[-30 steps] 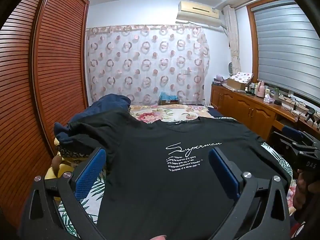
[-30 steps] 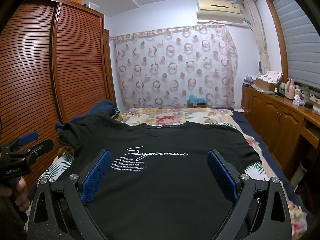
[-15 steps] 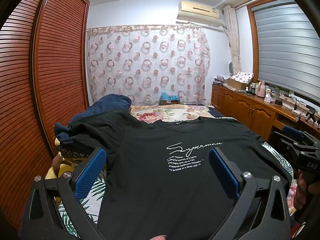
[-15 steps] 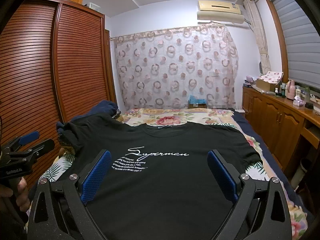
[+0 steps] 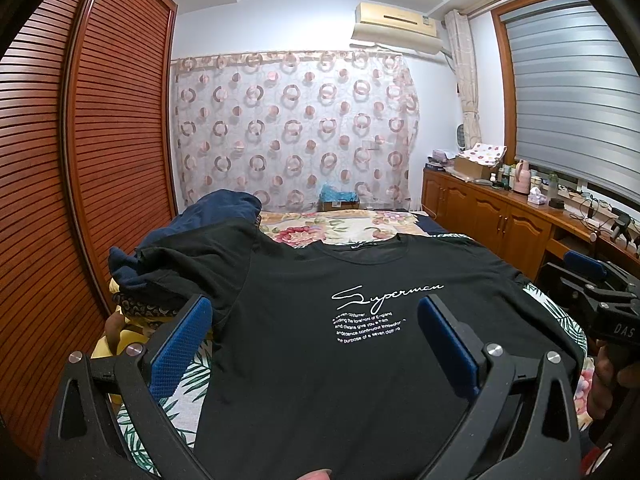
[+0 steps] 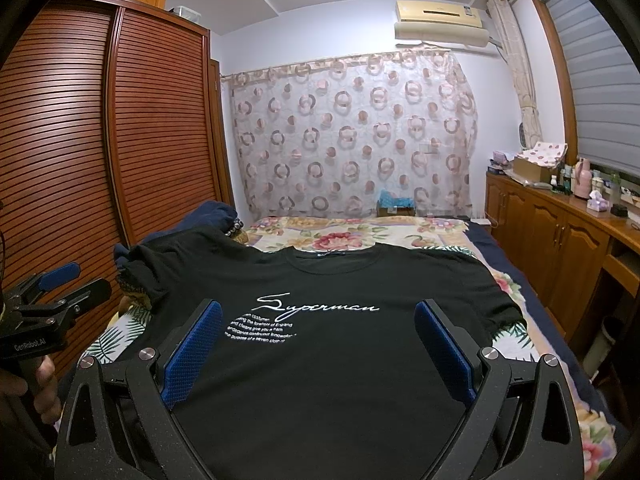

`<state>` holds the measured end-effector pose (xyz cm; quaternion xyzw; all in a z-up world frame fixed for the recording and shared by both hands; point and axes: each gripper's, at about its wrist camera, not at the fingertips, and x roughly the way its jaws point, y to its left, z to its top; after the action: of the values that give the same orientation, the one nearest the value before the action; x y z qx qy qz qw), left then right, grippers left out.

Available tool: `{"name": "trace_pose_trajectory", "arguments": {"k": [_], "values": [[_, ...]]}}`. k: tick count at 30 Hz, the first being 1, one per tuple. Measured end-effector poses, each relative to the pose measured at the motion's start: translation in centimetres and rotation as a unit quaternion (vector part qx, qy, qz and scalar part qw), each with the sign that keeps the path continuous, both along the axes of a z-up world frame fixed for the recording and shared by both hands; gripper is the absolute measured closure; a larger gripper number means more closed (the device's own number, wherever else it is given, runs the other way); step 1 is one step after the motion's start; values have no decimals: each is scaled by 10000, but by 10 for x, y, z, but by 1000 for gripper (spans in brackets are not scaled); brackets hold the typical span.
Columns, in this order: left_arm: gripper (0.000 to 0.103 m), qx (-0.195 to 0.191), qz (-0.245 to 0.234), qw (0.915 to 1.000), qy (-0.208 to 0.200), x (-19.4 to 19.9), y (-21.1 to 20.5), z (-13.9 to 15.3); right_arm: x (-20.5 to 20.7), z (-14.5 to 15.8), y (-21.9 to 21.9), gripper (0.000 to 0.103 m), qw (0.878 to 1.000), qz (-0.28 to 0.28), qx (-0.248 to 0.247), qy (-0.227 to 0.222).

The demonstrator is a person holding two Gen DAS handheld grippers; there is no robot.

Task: Fold small clothes

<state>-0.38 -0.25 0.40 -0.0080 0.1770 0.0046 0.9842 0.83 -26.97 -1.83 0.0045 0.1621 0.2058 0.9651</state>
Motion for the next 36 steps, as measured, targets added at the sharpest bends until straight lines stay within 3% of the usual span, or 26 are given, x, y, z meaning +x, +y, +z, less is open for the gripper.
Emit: {"name": "trace_pose_trajectory", "arguments": {"k": [36], "values": [[0,22,-3,10000,-34,-1,-2,4,0,1,1,6,10000,3,2,-12]]}}
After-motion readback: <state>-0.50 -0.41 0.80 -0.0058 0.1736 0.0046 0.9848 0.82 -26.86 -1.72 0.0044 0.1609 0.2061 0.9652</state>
